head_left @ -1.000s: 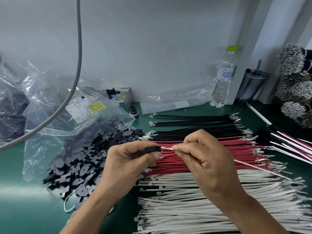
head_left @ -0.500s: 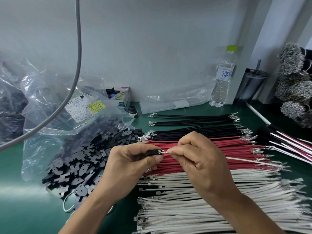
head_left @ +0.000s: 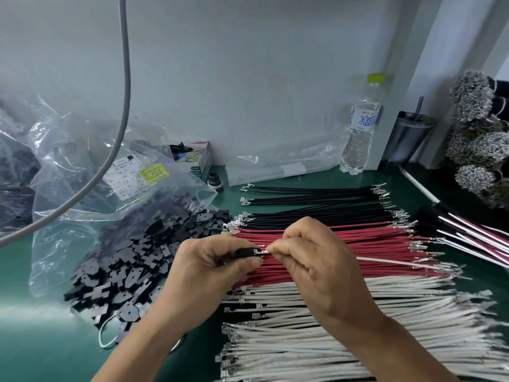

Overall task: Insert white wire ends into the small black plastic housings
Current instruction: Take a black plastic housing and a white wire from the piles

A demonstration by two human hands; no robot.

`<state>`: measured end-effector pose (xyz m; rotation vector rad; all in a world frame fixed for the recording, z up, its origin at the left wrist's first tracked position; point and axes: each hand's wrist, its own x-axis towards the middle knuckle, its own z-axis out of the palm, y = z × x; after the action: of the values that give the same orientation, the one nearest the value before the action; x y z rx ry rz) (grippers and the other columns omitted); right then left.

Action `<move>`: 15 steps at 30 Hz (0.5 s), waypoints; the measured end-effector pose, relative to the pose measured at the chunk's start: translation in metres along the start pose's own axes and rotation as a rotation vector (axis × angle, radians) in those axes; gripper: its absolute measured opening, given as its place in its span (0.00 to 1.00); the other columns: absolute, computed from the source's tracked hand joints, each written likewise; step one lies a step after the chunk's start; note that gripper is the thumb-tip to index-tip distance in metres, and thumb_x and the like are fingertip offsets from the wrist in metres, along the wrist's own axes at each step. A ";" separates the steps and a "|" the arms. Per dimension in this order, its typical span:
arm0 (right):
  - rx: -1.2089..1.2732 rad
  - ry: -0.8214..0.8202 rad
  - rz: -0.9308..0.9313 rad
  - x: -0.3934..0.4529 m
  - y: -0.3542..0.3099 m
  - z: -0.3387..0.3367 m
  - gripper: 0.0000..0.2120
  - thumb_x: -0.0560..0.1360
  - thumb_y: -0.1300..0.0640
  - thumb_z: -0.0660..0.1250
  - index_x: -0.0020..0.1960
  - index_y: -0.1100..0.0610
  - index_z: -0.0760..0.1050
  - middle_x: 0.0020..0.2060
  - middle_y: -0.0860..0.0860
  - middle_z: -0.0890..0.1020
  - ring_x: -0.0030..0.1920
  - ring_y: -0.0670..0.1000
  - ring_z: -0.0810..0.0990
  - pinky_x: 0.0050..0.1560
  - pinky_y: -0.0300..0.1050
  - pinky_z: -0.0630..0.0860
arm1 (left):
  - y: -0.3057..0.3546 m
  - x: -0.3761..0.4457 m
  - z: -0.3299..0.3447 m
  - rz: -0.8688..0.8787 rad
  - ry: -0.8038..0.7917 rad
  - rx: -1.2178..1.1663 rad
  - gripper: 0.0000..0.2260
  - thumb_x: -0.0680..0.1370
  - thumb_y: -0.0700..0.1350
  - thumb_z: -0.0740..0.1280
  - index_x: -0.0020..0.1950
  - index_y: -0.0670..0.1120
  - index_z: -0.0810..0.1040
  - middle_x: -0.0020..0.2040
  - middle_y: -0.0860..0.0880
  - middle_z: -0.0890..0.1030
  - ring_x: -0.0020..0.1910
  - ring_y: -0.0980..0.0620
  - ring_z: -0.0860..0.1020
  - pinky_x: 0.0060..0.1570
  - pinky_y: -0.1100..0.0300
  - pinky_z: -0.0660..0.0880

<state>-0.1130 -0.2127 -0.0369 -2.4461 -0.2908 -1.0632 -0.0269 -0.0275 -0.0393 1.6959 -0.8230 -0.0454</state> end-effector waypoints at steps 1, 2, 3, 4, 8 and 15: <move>-0.029 -0.019 -0.013 0.000 -0.001 0.000 0.08 0.80 0.58 0.67 0.50 0.60 0.83 0.43 0.48 0.76 0.42 0.49 0.76 0.38 0.45 0.77 | 0.000 0.000 0.001 0.004 0.006 0.033 0.06 0.72 0.49 0.78 0.47 0.58 0.88 0.39 0.49 0.86 0.34 0.51 0.82 0.35 0.59 0.81; -0.057 -0.031 -0.029 0.001 -0.002 0.000 0.06 0.79 0.59 0.68 0.50 0.60 0.83 0.43 0.48 0.76 0.42 0.49 0.75 0.38 0.44 0.76 | -0.001 0.000 0.001 0.005 0.003 0.036 0.05 0.73 0.51 0.78 0.47 0.58 0.88 0.38 0.49 0.86 0.33 0.52 0.82 0.35 0.59 0.81; -0.042 -0.024 -0.013 0.000 -0.001 0.001 0.06 0.79 0.59 0.69 0.50 0.59 0.83 0.43 0.47 0.76 0.42 0.47 0.75 0.40 0.40 0.76 | -0.001 -0.001 0.001 -0.004 -0.002 -0.002 0.05 0.73 0.53 0.79 0.47 0.58 0.88 0.38 0.49 0.86 0.33 0.52 0.82 0.35 0.60 0.81; 0.025 -0.005 0.045 0.000 -0.002 0.001 0.05 0.78 0.58 0.69 0.49 0.58 0.83 0.43 0.46 0.76 0.43 0.44 0.76 0.42 0.36 0.75 | -0.001 -0.001 0.000 -0.020 -0.008 -0.071 0.06 0.72 0.54 0.79 0.47 0.57 0.88 0.38 0.47 0.86 0.33 0.51 0.83 0.35 0.61 0.81; 0.075 -0.017 0.088 -0.001 -0.004 0.001 0.05 0.77 0.58 0.70 0.48 0.57 0.84 0.43 0.46 0.77 0.43 0.45 0.78 0.42 0.38 0.77 | -0.002 0.000 -0.001 0.034 -0.006 0.031 0.06 0.73 0.51 0.78 0.49 0.59 0.88 0.41 0.50 0.86 0.35 0.53 0.83 0.36 0.63 0.80; 0.063 -0.001 0.042 0.000 -0.006 0.004 0.06 0.77 0.57 0.70 0.49 0.59 0.84 0.43 0.48 0.78 0.42 0.46 0.77 0.42 0.40 0.77 | -0.003 0.000 0.002 -0.012 -0.024 -0.089 0.08 0.72 0.44 0.79 0.49 0.54 0.89 0.41 0.46 0.87 0.36 0.51 0.84 0.37 0.60 0.81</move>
<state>-0.1128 -0.2055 -0.0368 -2.3865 -0.2676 -1.0203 -0.0265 -0.0288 -0.0431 1.6187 -0.8173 -0.1093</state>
